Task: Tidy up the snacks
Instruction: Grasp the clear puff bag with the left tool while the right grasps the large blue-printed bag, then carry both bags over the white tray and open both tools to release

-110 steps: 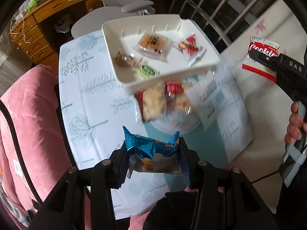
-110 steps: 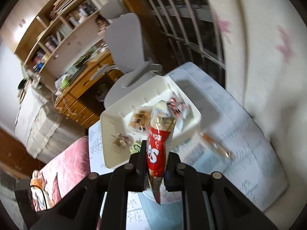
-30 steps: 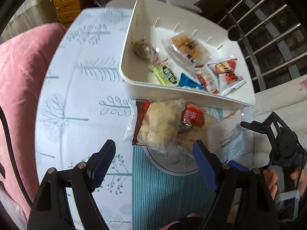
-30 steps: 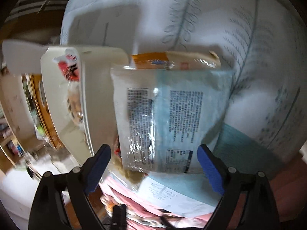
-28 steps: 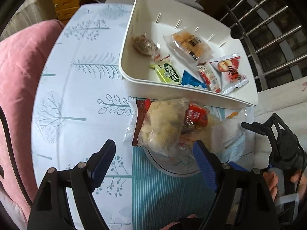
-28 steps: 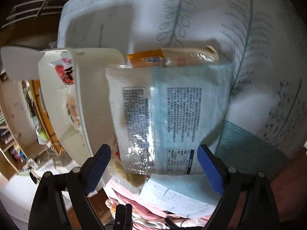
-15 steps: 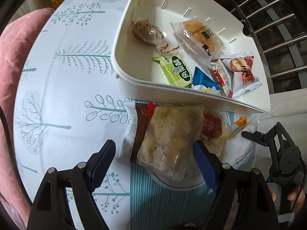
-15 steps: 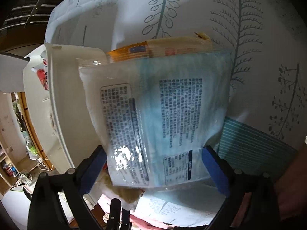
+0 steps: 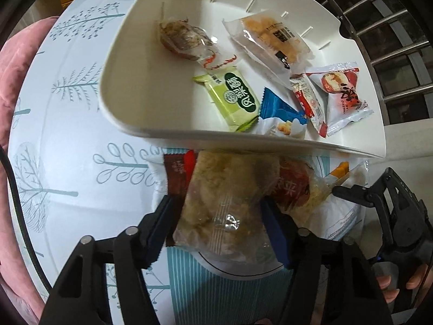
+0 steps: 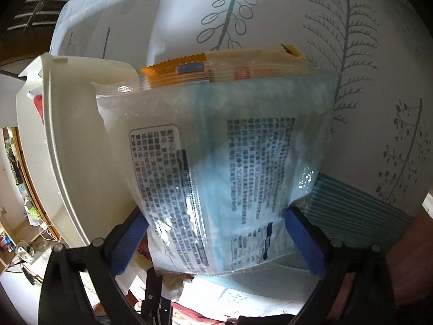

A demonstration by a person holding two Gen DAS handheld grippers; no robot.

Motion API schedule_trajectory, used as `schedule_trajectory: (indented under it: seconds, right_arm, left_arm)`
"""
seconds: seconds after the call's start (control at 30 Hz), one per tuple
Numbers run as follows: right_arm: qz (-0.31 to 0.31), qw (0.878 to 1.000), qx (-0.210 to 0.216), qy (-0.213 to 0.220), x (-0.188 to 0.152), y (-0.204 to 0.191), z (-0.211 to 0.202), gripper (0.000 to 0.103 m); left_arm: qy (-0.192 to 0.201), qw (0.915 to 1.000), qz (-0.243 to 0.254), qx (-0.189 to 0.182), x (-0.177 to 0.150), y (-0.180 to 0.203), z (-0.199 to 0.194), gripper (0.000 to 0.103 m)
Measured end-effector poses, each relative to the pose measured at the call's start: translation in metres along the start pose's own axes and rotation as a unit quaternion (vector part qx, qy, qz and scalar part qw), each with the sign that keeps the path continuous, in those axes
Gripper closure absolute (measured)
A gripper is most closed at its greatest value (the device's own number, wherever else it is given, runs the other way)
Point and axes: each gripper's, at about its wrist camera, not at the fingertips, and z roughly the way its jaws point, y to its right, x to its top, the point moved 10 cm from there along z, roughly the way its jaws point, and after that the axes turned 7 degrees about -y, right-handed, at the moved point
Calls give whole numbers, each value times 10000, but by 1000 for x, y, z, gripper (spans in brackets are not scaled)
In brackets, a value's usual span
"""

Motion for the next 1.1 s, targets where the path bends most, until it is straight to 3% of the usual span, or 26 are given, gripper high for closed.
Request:
schedule_trajectory:
  seconds: [0.23, 0.4, 0.77, 1.1]
  right_arm:
    - [-136, 9996, -233, -128, 2, -11, 6, 3]
    - [-197, 9994, -228, -170, 1, -14, 3, 9]
    - [-326, 9988, -198, -307, 7, 2, -7, 13]
    - [-543, 9968, -164, -562, -5, 21, -26, 13]
  left_arm:
    - [-53, 9999, -9, -107, 3, 6, 7, 54]
    - [-116, 9997, -82, -212, 2, 0, 3, 57]
    - [-48, 9998, -137, -136, -12, -4, -13, 62]
    - [183, 9995, -229, -82, -46, -3, -43, 62]
